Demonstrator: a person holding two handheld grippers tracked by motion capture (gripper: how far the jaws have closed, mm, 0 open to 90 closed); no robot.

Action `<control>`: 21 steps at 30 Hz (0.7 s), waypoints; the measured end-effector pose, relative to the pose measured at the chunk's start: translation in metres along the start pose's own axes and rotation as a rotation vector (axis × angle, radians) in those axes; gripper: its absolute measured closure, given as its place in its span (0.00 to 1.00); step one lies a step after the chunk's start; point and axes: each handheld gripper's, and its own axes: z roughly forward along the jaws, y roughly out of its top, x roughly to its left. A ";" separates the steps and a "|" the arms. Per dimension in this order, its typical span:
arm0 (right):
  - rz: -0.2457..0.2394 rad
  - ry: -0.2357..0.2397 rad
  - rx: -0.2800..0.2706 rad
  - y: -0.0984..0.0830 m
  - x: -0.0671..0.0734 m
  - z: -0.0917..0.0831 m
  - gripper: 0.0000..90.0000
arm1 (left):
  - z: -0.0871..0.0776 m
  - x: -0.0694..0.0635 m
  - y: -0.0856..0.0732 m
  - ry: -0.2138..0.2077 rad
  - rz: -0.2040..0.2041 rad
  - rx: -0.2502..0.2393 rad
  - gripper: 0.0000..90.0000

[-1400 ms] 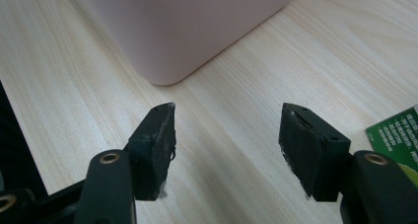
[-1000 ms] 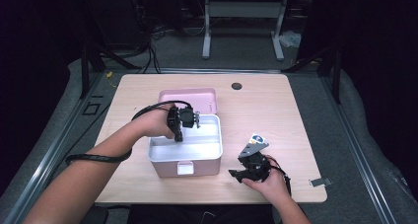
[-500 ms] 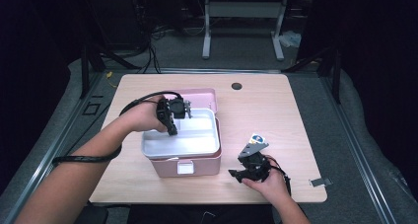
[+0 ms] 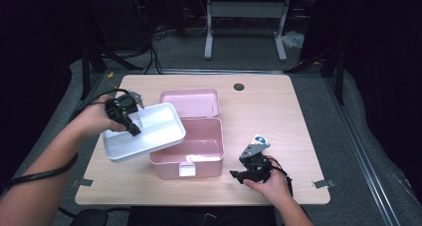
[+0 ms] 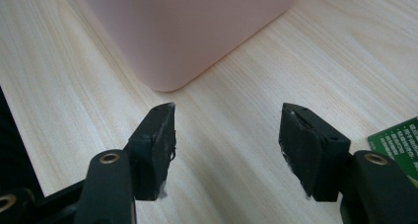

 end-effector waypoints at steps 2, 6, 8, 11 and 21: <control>-0.001 -0.003 0.000 0.001 0.000 0.000 0.42 | -0.006 0.007 -0.027 0.005 -0.051 -0.019 0.99; -0.009 -0.007 -0.002 0.002 0.001 0.001 0.42 | -0.012 0.015 -0.066 0.014 -0.141 -0.033 0.99; -0.008 -0.007 -0.003 0.002 0.001 0.001 0.42 | -0.013 0.019 -0.082 0.013 -0.169 -0.042 1.00; -0.006 -0.006 -0.004 0.003 0.000 0.001 0.42 | -0.010 0.023 -0.096 0.021 -0.207 -0.052 0.99; -0.013 -0.007 -0.001 0.004 0.000 0.002 0.42 | 0.034 0.034 -0.110 -0.004 -0.283 -0.044 0.99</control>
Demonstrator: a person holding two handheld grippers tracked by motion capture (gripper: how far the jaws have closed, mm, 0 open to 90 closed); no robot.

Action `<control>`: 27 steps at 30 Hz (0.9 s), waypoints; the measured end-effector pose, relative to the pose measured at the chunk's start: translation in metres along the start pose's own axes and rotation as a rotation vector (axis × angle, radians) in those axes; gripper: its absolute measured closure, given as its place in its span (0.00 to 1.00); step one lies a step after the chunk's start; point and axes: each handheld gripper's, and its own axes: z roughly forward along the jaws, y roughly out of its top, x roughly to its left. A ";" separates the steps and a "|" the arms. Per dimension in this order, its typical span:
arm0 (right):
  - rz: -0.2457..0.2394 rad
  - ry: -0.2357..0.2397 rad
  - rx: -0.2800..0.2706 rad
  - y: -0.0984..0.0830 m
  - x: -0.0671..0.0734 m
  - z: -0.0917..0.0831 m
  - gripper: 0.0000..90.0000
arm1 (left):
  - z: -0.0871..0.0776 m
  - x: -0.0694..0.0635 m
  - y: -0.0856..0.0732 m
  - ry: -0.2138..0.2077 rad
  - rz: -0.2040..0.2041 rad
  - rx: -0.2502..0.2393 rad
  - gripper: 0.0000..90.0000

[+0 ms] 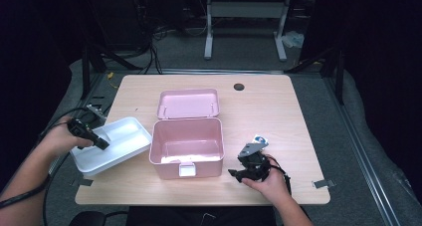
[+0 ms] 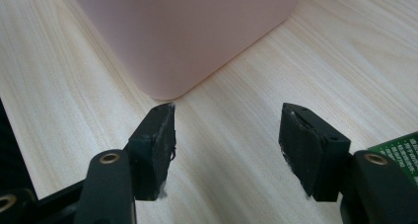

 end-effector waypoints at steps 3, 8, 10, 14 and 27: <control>0.005 0.004 -0.004 0.000 -0.001 0.001 0.42 | 0.025 0.004 0.000 -0.017 -0.030 -0.008 0.99; -0.002 0.000 0.005 0.000 0.000 0.000 0.43 | 0.053 0.002 0.001 0.025 -0.036 0.029 0.99; -0.001 0.008 -0.001 0.000 -0.001 0.000 0.42 | 0.060 0.000 -0.003 0.026 -0.050 0.026 0.99; 0.001 0.017 0.010 0.000 -0.001 0.000 0.42 | 0.073 -0.003 -0.015 0.023 -0.062 -0.013 0.97; 0.014 -0.004 -0.003 0.001 -0.002 0.000 0.42 | 0.085 -0.024 -0.035 0.118 -0.106 -0.079 0.79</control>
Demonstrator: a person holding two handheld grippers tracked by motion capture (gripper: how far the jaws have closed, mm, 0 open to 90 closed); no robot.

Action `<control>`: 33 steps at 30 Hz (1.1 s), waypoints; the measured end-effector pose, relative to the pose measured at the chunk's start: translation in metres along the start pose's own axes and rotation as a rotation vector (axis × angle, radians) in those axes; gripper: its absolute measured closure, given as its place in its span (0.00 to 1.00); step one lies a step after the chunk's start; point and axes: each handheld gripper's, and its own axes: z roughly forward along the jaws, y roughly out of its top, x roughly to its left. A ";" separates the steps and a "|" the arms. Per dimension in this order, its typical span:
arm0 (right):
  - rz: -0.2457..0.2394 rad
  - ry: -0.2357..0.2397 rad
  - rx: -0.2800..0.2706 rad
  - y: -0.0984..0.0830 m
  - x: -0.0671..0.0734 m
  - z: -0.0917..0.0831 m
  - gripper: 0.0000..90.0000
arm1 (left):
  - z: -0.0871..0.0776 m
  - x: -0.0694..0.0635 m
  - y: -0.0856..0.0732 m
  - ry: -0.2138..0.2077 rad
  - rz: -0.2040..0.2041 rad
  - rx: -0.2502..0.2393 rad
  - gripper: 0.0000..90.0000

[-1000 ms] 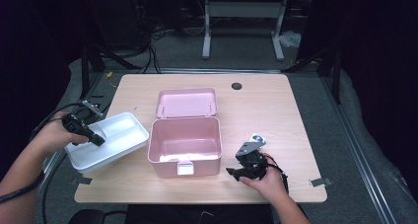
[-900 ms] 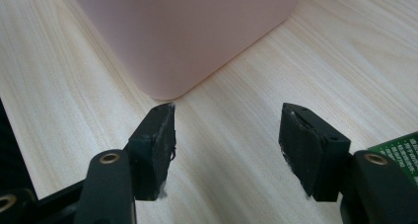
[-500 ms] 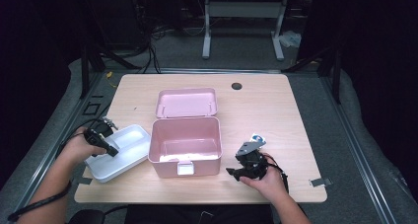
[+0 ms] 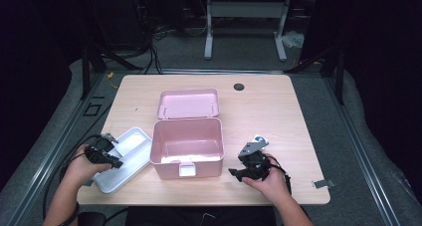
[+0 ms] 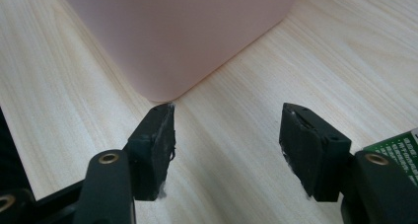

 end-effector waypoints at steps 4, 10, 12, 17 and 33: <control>-0.006 0.002 -0.008 0.003 -0.001 -0.002 0.42 | 0.002 0.000 -0.005 0.002 -0.009 0.005 0.79; -0.014 -0.014 -0.022 0.009 0.000 -0.009 0.42 | 0.005 0.001 -0.007 0.001 -0.019 0.016 0.79; -0.017 -0.013 -0.025 0.012 0.000 -0.012 0.42 | 0.005 -0.001 -0.006 0.012 -0.017 0.023 0.78; -0.029 -0.015 -0.015 0.022 -0.002 -0.019 0.43 | 0.007 -0.008 -0.002 0.050 0.006 0.060 0.75; -0.036 -0.063 0.171 0.057 -0.056 -0.036 0.45 | 0.007 -0.007 -0.002 0.039 -0.003 0.053 0.74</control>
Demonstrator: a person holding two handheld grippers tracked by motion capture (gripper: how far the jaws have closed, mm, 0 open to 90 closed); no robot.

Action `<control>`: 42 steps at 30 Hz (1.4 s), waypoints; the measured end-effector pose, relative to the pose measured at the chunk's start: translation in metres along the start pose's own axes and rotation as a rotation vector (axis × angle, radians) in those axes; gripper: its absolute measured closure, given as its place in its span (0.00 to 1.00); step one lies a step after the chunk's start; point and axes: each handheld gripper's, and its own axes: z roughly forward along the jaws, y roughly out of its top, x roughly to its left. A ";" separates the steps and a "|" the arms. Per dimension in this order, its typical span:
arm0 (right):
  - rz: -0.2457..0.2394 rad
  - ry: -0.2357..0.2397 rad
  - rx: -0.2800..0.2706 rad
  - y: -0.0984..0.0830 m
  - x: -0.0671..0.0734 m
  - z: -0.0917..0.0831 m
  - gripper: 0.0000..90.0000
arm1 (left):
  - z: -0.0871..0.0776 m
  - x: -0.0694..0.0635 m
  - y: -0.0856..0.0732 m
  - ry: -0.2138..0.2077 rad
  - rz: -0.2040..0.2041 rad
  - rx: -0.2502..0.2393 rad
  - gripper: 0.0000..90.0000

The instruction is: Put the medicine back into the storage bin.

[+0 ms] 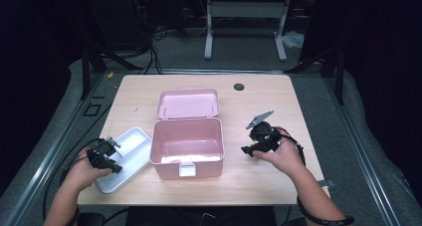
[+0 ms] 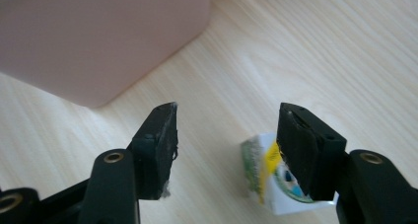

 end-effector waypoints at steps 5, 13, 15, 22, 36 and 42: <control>0.013 -0.021 0.057 0.011 -0.018 -0.004 0.46 | 0.000 -0.001 0.001 0.006 0.008 0.005 0.74; 0.017 -0.029 0.193 0.019 -0.037 0.000 0.47 | 0.000 0.001 0.000 -0.004 0.006 0.002 0.74; 0.013 -0.023 0.205 0.019 -0.038 0.001 0.47 | 0.000 0.001 0.000 -0.007 0.004 -0.001 0.74; -0.022 0.009 0.307 0.021 -0.041 0.008 0.42 | 0.000 0.001 -0.001 -0.003 0.007 -0.004 0.74; -0.045 0.048 0.404 0.019 -0.047 0.027 0.44 | 0.000 0.002 -0.002 -0.012 0.003 -0.015 0.74; -0.050 0.039 0.402 0.019 -0.047 0.030 0.50 | 0.000 0.002 -0.003 -0.015 -0.003 -0.021 0.74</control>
